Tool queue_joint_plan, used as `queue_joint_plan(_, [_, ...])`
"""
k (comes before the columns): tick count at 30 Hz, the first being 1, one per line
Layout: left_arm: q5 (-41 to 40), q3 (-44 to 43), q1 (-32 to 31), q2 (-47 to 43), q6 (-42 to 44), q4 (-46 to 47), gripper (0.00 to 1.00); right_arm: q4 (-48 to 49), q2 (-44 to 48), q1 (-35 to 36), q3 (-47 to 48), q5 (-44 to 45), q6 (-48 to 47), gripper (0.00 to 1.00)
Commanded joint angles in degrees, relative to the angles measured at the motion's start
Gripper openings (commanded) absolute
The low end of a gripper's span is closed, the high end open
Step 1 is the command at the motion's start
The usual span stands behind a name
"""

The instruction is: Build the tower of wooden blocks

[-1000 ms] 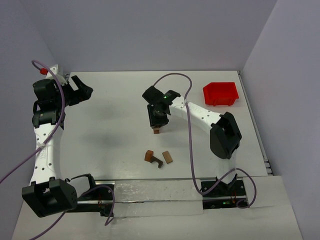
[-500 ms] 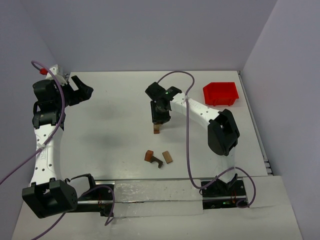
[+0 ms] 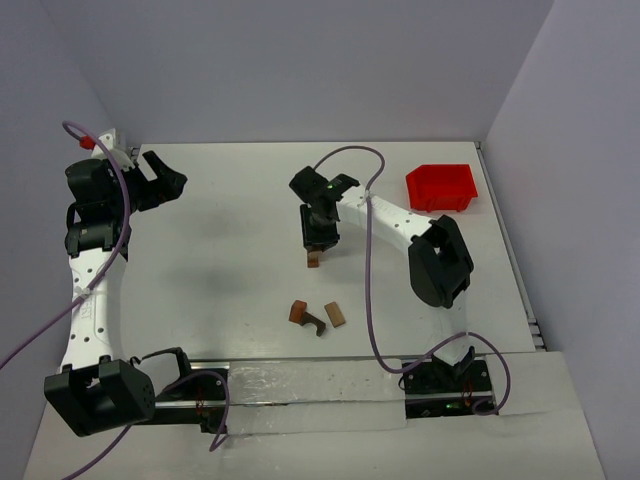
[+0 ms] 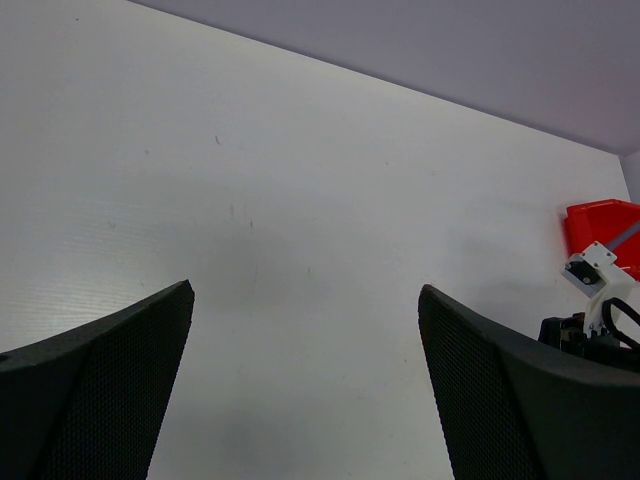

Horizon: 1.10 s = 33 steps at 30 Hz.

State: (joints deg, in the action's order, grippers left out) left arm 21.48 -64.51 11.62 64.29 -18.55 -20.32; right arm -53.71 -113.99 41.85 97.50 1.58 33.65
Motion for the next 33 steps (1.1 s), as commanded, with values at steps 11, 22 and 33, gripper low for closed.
queue_joint_plan(11, [1.51,-0.09,0.12,-0.44,0.00,2.56,0.99,-0.16,-1.81,-0.14,4.06,0.14,1.33,0.07])
queue_joint_plan(22, [1.88,0.18,0.07,-0.70,0.12,2.74,0.99,-0.46,-3.24,-0.22,4.91,-0.03,1.28,0.08])
queue_joint_plan(33, [2.20,0.41,0.13,-0.75,0.21,2.94,0.99,-0.69,-4.06,-0.80,5.40,-0.12,1.33,0.14])
